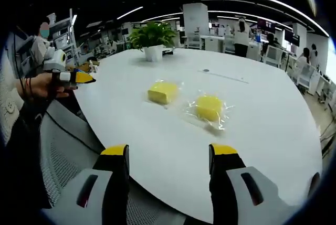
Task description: Compare the silicone blocks by pressing each to a similar depth, holding the contact briefly, and releasing to observe deformation and rebound differences across the visible hardness samples.
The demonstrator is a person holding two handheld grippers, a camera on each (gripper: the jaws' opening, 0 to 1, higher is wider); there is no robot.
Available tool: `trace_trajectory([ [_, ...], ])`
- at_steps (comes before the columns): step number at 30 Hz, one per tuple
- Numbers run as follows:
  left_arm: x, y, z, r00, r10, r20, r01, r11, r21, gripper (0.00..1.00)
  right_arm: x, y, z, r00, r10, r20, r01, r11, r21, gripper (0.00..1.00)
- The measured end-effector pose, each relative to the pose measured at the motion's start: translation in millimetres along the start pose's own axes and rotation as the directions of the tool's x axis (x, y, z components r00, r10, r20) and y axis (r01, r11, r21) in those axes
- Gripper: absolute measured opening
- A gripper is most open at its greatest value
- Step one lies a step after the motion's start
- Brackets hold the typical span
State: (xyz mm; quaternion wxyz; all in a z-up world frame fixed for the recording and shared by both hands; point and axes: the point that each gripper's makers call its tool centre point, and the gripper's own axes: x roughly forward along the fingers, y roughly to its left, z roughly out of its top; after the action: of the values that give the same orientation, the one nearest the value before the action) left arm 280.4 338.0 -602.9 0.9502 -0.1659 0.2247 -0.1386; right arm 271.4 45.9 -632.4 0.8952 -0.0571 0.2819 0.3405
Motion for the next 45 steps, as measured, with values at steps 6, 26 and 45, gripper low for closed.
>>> trace_trajectory([
  [6,1,0.1,-1.4,1.0,-0.001,-0.003,0.001,1.0,0.001,0.5,1,1,-2.2,1.0,-0.001,-0.006,0.001,1.0,-0.001,0.56],
  [26,0,-1.6,-0.9,1.0,-0.002,-0.01,0.002,1.0,-0.001,0.5,2,1,-1.1,1.0,0.002,0.004,-0.003,1.0,0.014,0.58],
  [45,16,-0.7,4.7,0.998,-0.005,-0.057,0.008,0.998,0.061,0.52,10,-9,3.1,1.0,0.015,0.011,-0.016,0.998,0.059,0.6],
])
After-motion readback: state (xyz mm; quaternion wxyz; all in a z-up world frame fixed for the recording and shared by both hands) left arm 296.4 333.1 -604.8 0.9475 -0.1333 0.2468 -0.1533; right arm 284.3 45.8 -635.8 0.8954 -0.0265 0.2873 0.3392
